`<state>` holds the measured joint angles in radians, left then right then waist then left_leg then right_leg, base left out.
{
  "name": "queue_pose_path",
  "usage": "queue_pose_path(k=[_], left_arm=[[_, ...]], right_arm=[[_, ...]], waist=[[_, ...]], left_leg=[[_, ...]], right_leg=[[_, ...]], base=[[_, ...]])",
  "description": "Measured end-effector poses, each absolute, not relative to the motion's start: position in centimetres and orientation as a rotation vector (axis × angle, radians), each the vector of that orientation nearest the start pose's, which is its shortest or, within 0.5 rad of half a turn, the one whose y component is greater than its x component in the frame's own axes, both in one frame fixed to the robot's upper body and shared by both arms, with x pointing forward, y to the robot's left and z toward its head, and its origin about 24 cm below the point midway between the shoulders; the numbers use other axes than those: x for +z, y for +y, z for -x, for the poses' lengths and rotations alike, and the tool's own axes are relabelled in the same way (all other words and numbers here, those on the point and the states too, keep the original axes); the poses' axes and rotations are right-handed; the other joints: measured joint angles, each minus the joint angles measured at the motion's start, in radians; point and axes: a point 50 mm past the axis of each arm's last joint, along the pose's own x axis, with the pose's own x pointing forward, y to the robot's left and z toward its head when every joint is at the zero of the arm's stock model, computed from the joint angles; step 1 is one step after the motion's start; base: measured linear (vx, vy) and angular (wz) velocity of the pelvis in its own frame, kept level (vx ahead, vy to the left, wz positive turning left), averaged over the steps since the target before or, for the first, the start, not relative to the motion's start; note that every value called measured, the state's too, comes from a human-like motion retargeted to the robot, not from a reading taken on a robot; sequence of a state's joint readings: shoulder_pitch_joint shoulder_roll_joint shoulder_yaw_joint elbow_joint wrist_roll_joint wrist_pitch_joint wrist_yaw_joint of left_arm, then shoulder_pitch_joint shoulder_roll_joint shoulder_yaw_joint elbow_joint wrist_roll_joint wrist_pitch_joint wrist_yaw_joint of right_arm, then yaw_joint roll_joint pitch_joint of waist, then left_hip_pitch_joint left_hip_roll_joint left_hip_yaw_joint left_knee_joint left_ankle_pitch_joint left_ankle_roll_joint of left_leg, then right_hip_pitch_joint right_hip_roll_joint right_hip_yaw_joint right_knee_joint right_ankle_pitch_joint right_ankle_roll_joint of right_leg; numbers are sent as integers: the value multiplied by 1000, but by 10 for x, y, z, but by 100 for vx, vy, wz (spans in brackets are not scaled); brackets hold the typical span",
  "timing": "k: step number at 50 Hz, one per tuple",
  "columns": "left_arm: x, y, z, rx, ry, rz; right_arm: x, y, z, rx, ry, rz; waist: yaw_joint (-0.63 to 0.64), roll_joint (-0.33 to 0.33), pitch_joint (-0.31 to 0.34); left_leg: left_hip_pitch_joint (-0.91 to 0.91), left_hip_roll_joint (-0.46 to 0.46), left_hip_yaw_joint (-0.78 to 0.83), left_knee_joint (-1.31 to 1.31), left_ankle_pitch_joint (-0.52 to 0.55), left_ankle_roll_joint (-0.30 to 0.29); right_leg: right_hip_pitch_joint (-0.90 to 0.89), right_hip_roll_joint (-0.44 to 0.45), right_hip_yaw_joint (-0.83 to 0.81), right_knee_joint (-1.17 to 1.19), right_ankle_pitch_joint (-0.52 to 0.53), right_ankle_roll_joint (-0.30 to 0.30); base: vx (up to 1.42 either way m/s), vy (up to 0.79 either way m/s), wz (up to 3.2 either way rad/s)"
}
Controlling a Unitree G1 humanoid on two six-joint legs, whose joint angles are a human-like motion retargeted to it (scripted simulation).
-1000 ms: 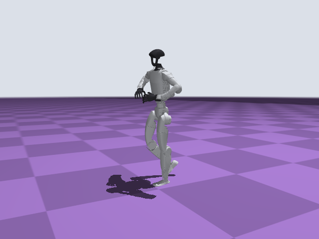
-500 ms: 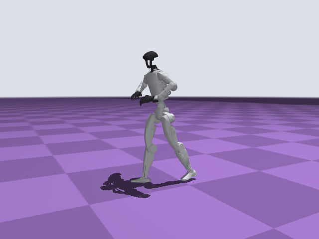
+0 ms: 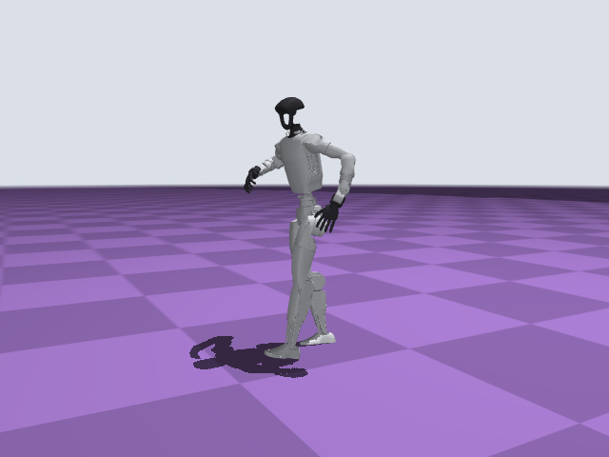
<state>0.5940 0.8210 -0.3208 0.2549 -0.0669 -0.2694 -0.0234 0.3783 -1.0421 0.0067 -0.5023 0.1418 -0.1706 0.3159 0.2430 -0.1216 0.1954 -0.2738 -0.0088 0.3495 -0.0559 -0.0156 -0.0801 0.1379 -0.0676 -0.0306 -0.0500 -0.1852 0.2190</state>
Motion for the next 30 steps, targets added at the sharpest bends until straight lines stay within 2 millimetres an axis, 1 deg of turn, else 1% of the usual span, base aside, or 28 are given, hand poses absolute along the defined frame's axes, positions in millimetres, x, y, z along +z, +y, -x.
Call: queue_pose_path(k=[2,3,5,7,9,11,13,15,17,19,20,23,26,28,30], left_arm=[[-76,286,-28,-354,900,-562],[-87,286,-14,-346,988,-522],[-106,285,13,-305,1161,-426],[-121,284,36,-219,1319,-312],[-132,282,56,-117,1444,-200],[-139,278,70,-17,1532,-111],[-144,273,78,66,1584,-47],[-149,270,76,127,1602,-7],[-154,269,59,173,1573,3],[-158,269,29,215,1512,-2],[-160,270,11,233,1475,-6],[-159,267,-53,249,1345,-23],[-148,257,-124,207,1201,-34],[-133,247,-171,160,1096,-39],[-114,235,-215,110,982,-42]], right_arm=[[120,-226,-183,628,-50,747],[115,-231,-186,576,-36,715],[101,-242,-194,463,3,668],[78,-250,-203,344,67,637],[47,-254,-207,243,163,605],[12,-255,-205,168,286,556],[-26,-252,-195,114,429,485],[-61,-247,-177,77,584,406],[-92,-240,-155,61,736,341],[-117,-234,-131,61,878,300],[-127,-230,-119,67,945,286],[-149,-223,-82,105,1131,266],[-163,-217,-49,165,1284,261],[-168,-214,-31,210,1362,268],[-171,-210,-18,257,1418,285]], waist=[[4,18,8],[5,19,9],[8,16,3],[13,12,-12],[15,12,-31],[11,17,-52],[-1,26,-73],[-16,37,-97],[-35,42,-122],[-55,42,-139],[-65,42,-144],[-100,48,-146],[-147,60,-139],[-185,67,-132],[-227,69,-123]], left_leg=[[-17,19,13,-31,-46,-54],[-28,24,16,-31,-83,-67],[-34,28,17,-31,-141,-72],[-12,34,26,-31,-148,-63],[26,45,44,-31,-127,-60],[71,58,60,-31,-101,-61],[120,71,61,-31,-87,-59],[166,82,46,-31,-97,-47],[196,85,20,-25,-124,-28],[213,79,-6,-7,-155,-12],[221,75,-19,3,-170,-6],[244,61,-62,40,-212,-6],[272,49,-119,74,-255,-13],[296,39,-164,87,-281,-13],[323,23,-209,92,-302,-5]], right_leg=[[54,10,9,5,-22,-18],[73,8,14,8,-29,-25],[98,2,29,20,-37,-37],[111,0,52,47,-36,-54],[122,6,76,89,-20,-74],[128,16,93,152,21,-93],[122,30,93,246,96,-104],[78,43,71,397,200,-103],[-18,42,26,601,292,-94],[-131,24,-22,798,340,-102],[-188,12,-44,886,346,-112],[-319,-8,-91,1024,256,-157],[-396,-14,-138,997,148,-180],[-424,-18,-172,906,100,-181],[-434,-25,-204,765,80,-171]], base=[[66,11,-38],[65,12,-34],[66,14,-38],[68,16,-48],[72,20,-51],[75,23,-39],[76,27,-18],[73,28,2],[66,28,24],[60,26,40],[56,23,51],[54,20,69],[51,14,100],[51,9,118],[51,6,120]])
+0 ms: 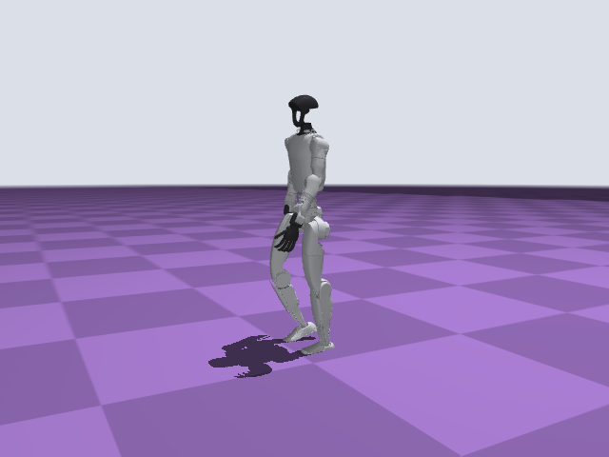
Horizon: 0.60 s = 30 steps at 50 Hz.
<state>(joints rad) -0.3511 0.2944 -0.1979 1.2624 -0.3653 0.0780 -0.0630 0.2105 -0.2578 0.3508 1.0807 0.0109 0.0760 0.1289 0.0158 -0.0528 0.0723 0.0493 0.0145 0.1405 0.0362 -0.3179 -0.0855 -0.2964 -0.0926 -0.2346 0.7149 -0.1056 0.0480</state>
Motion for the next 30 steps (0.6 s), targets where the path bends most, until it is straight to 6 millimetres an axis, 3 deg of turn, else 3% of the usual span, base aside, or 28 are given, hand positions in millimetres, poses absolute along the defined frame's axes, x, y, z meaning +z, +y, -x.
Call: queue_pose_path(k=[4,7,10,14,17,20,25,30], left_arm=[[-64,214,-289,49,728,-38],[-21,202,-328,35,529,-37],[13,194,-351,-3,378,-40],[26,187,-355,-60,311,-27],[15,185,-347,-84,334,-18],[-16,189,-325,-80,447,-9],[-97,200,-244,-46,824,-5],[-149,219,-148,26,1173,-44]], right_arm=[[-173,-207,-8,318,1470,341],[-175,-206,-10,330,1482,375],[-176,-199,-14,346,1481,379],[-177,-194,-17,365,1473,380],[-176,-197,-29,349,1451,395],[-175,-203,-43,330,1440,420],[-171,-213,-68,328,1437,472],[-156,-220,-129,266,1293,561]], waist=[[-89,-31,21],[-143,-71,58],[-146,-79,89],[-128,-62,80],[-127,-59,66],[-120,-61,55],[-124,-116,7],[-61,-141,-22]], left_leg=[[61,-70,-83,4,-37,30],[134,-129,-133,8,-73,38],[204,-107,-132,10,-111,6],[252,-62,-115,29,-131,-20],[276,-64,-133,56,-101,-19],[281,-78,-162,130,-6,-11],[81,-177,-160,552,179,76],[-217,-179,-59,939,114,170]], right_leg=[[30,-33,-24,-425,99,55],[69,-70,-32,-716,227,144],[38,-40,-65,-802,210,214],[12,29,-50,-802,155,214],[42,32,-45,-802,195,214],[95,19,-44,-802,209,214],[191,-100,-9,-801,164,205],[221,-113,42,-771,89,155]], base=[[52,-1,112],[58,-8,82],[58,-28,4],[62,-27,-20],[67,-17,3],[71,-15,-2],[68,-4,13],[56,-15,-45]])
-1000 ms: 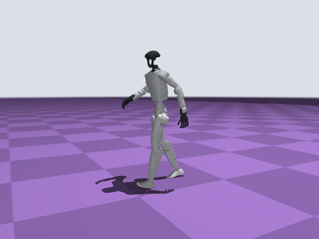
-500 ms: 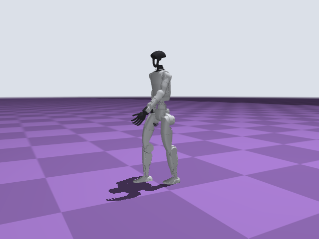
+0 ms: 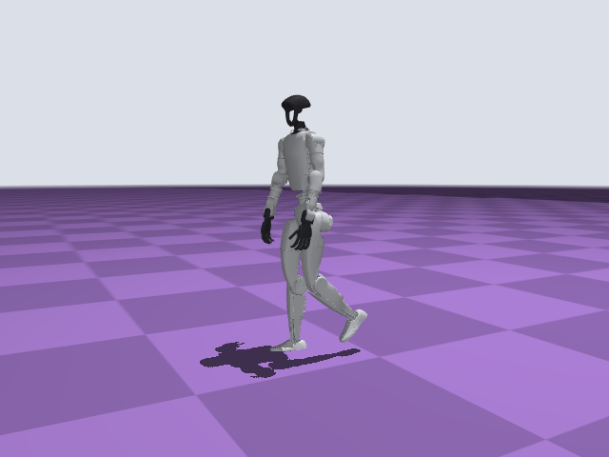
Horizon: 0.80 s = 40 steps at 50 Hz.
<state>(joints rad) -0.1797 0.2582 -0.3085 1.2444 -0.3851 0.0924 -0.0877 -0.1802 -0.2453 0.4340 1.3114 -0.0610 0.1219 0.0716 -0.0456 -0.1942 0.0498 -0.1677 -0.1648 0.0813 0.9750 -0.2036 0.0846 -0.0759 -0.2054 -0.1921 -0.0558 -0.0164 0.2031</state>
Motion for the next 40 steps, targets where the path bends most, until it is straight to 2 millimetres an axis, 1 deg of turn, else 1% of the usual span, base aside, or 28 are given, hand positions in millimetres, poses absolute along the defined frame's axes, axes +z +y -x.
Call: queue_pose_path(k=[2,4,5,8,10,13,16,18,19,21,22,23,25,28,31,33,35,37,40], left_arm=[[-159,226,-113,56,1276,-53],[-165,232,-82,90,1357,-51],[-167,235,-67,108,1392,-48],[-169,242,-32,175,1458,-21],[-169,244,-14,220,1486,2],[-169,245,5,259,1512,33],[-169,240,17,249,1519,55],[-169,237,20,232,1511,70],[-170,235,23,228,1508,79],[-170,230,25,225,1493,106],[-170,229,22,227,1476,124],[-170,229,15,231,1452,146],[-170,229,7,231,1419,177],[-169,231,-8,198,1393,170],[-168,238,-31,119,1388,84],[-165,245,-54,62,1376,-10],[-159,252,-84,34,1341,-104],[-150,256,-121,46,1277,-167],[-129,251,-180,83,1141,-187]], right_arm=[[-147,-220,-157,241,1220,588],[-134,-218,-186,218,1139,605],[-127,-217,-201,206,1096,610],[-103,-214,-241,170,952,624],[-85,-212,-264,145,854,640],[-62,-210,-290,106,720,675],[-46,-209,-304,83,624,703],[-41,-207,-308,91,593,713],[-43,-206,-306,100,594,714],[-49,-204,-300,129,611,714],[-52,-203,-297,150,621,716],[-55,-201,-295,176,631,721],[-67,-200,-282,211,679,724],[-97,-203,-246,214,799,714],[-128,-209,-196,159,974,652],[-146,-214,-159,107,1105,578],[-158,-217,-124,67,1232,504],[-166,-221,-94,57,1341,455],[-171,-227,-59,76,1457,417]], waist=[[53,-18,2],[106,-37,3],[133,-45,4],[204,-54,13],[249,-41,27],[310,14,61],[343,79,103],[347,109,124],[345,115,126],[338,117,121],[335,116,118],[330,114,113],[324,109,93],[313,108,55],[299,110,15],[291,109,-12],[281,107,-31],[268,110,-36],[231,121,-26]], left_leg=[[-71,-1,47,12,-61,39],[-129,-3,84,-38,-88,63],[-155,-5,98,-79,-91,69],[-201,-4,111,-285,-56,56],[-200,16,117,-464,-15,32],[-152,81,150,-746,70,-29],[-96,139,243,-960,117,-114],[-70,158,338,-1050,111,-174],[-67,164,385,-1062,91,-197],[-63,171,464,-1062,48,-227],[-58,175,492,-1062,37,-236],[-54,181,507,-1062,37,-240],[-34,191,524,-1062,52,-245],[10,206,513,-1062,80,-246],[59,217,466,-1062,68,-221],[85,220,427,-1061,45,-197],[101,219,388,-1044,15,-178],[116,216,350,-1017,-19,-170],[139,202,282,-973,-64,-166]], right_leg=[[10,-3,39,8,-24,-1],[18,-7,78,13,-44,3],[21,-8,96,15,-53,5],[36,4,139,18,-77,7],[56,29,163,23,-93,1],[117,98,192,36,-125,-26],[206,162,210,48,-158,-54],[263,187,214,52,-176,-66],[285,191,213,56,-184,-70],[316,195,214,69,-195,-77],[325,198,217,78,-198,-83],[326,204,219,89,-198,-89],[331,214,226,125,-193,-100],[329,233,225,219,-139,-105],[275,253,207,407,-16,-87],[188,259,189,593,76,-64],[82,251,163,784,138,-53],[-15,224,129,930,130,-81],[-127,176,86,1040,39,-152]], base=[[52,-11,-101],[51,-7,-102],[50,-4,-95],[49,-1,-87],[51,2,-84],[54,5,-80],[57,9,-48],[58,11,-11],[59,12,6],[60,12,4],[61,12,-4],[62,13,-5],[64,14,-6],[67,17,6],[66,20,34],[60,21,52],[55,20,63],[51,20,79],[47,18,113]])
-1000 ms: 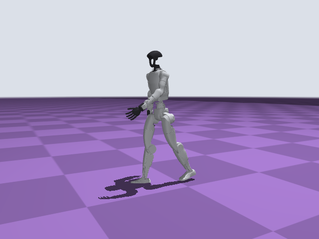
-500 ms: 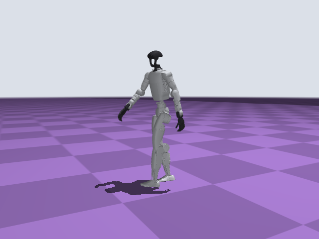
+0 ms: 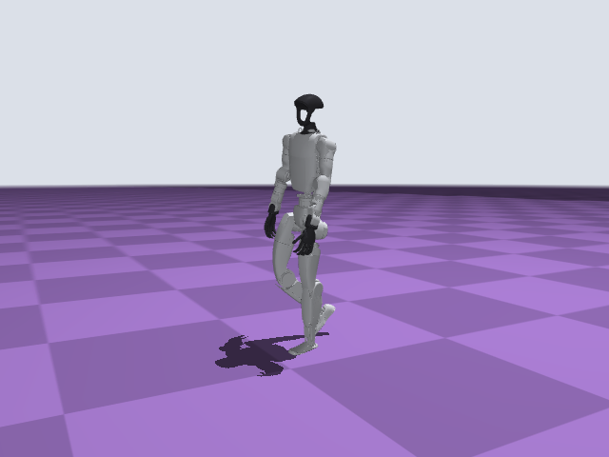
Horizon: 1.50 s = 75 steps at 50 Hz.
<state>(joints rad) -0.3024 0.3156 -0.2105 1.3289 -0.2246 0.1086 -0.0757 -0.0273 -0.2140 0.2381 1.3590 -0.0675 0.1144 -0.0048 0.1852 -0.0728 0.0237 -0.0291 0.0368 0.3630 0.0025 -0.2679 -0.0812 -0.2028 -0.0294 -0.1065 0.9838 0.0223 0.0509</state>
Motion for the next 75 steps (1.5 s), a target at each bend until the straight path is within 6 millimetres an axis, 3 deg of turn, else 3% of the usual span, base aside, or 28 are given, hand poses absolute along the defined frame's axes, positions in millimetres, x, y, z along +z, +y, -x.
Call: queue_pose_path(k=[5,8,12,15,17,20,25,30,32,35,37,40,42,44,47,50,55,57,63,67,72,75], left_arm=[[-77,220,-273,35,840,-130],[-41,196,-313,-63,648,-112],[8,167,-344,-188,395,-76],[41,152,-353,-262,226,-43],[53,145,-351,-315,158,-23],[61,136,-342,-392,105,21],[46,137,-308,-478,128,65],[16,165,-255,-483,218,-19],[8,181,-231,-469,253,-98],[6,203,-199,-462,281,-259],[7,217,-171,-485,317,-371],[27,226,-169,-571,265,-520],[41,229,-164,-660,238,-595],[52,228,-160,-741,224,-636],[66,223,-156,-812,201,-637],[77,216,-155,-833,155,-610],[86,203,-156,-818,19,-630],[88,198,-160,-808,-56,-672],[88,180,-173,-824,-245,-776],[78,168,-173,-874,-289,-783],[66,160,-173,-875,-322,-800],[63,160,-176,-828,-330,-805]], right_arm=[[-172,-234,-29,93,1521,384],[-172,-234,-23,90,1520,373],[-172,-233,-28,112,1507,382],[-171,-231,-41,138,1474,412],[-170,-228,-53,153,1426,431],[-163,-231,-80,127,1303,472],[-133,-247,-128,16,1010,537],[-83,-257,-161,37,700,627],[-60,-259,-167,98,587,686],[-21,-258,-172,209,414,778],[-6,-250,-157,310,346,823],[29,-247,-167,452,224,936],[46,-240,-163,584,183,994],[58,-232,-157,712,154,1051],[73,-216,-147,854,83,1125],[87,-200,-138,908,-38,1157],[102,-182,-134,855,-256,1182],[106,-179,-137,816,-347,1226],[105,-170,-149,781,-563,1318],[102,-162,-151,830,-651,1304],[98,-153,-153,881,-701,1267],[95,-150,-154,876,-708,1256]], waist=[[-106,28,32],[-171,33,47],[-246,0,77],[-278,-32,129],[-266,-22,163],[-249,8,190],[-249,23,192],[-214,8,172],[-201,-8,150],[-200,-29,90],[-177,-32,51],[-148,-76,59],[-112,-104,64],[-73,-126,73],[-20,-136,98],[20,-102,136],[26,-18,158],[22,-4,159],[18,21,124],[-3,63,89],[-26,78,31],[-49,76,26]], left_leg=[[50,-37,-152,39,-47,7],[88,-65,-239,42,-67,18],[159,-141,-345,45,-99,42],[251,-185,-413,41,-134,39],[314,-135,-421,40,-166,-2],[369,-61,-435,46,-197,-46],[410,-42,-518,84,-191,-32],[386,-66,-593,228,-64,-26],[291,-102,-605,407,-6,-20],[24,-151,-561,782,63,8],[-111,-119,-457,964,61,63],[-268,-94,-269,1045,-6,178],[-320,-90,-163,992,-59,212],[-339,-102,-73,865,-67,209],[-314,-117,60,575,-12,154],[-237,-111,221,245,85,74],[-181,-90,531,-66,105,-52],[-186,-79,576,-90,74,-81],[-152,-52,450,-90,74,-85],[-69,-21,348,-90,55,-70],[-28,-23,193,-89,29,-11],[-13,-46,86,-68,12,3]], right_leg=[[-96,-32,-18,-136,-107,-27],[-106,-54,-23,-367,-105,-10],[-60,-102,22,-785,39,65],[-18,-139,53,-1020,158,179],[-20,-78,63,-1067,130,211],[-41,13,131,-1071,22,211],[21,34,219,-1071,38,211],[97,3,177,-1071,87,211],[119,-29,162,-1070,69,211],[112,-90,112,-1062,36,211],[117,-112,77,-1023,-7,211],[130,-189,20,-1040,-25,211],[133,-219,-3,-1040,-41,211],[144,-240,-25,-1042,-55,211],[175,-242,-61,-1046,-77,211],[240,-197,-114,-1047,-106,211],[364,-95,-226,-1043,-166,197],[399,-70,-257,-1039,-181,180],[460,-22,-306,-962,-163,108],[443,-18,-349,-734,-27,35],[158,-57,-228,-204,128,49],[7,-30,-96,-57,72,55]], base=[[45,12,158],[45,4,156],[49,-3,139],[56,-11,103],[60,-41,43],[61,-36,49],[65,-18,85],[64,-22,64],[59,-13,87],[50,-3,130],[45,2,126],[39,-7,114],[39,-9,73],[39,-7,59],[41,-5,51],[44,0,58],[45,5,89],[45,1,83],[52,6,63],[59,17,92],[48,19,126],[41,14,173]])
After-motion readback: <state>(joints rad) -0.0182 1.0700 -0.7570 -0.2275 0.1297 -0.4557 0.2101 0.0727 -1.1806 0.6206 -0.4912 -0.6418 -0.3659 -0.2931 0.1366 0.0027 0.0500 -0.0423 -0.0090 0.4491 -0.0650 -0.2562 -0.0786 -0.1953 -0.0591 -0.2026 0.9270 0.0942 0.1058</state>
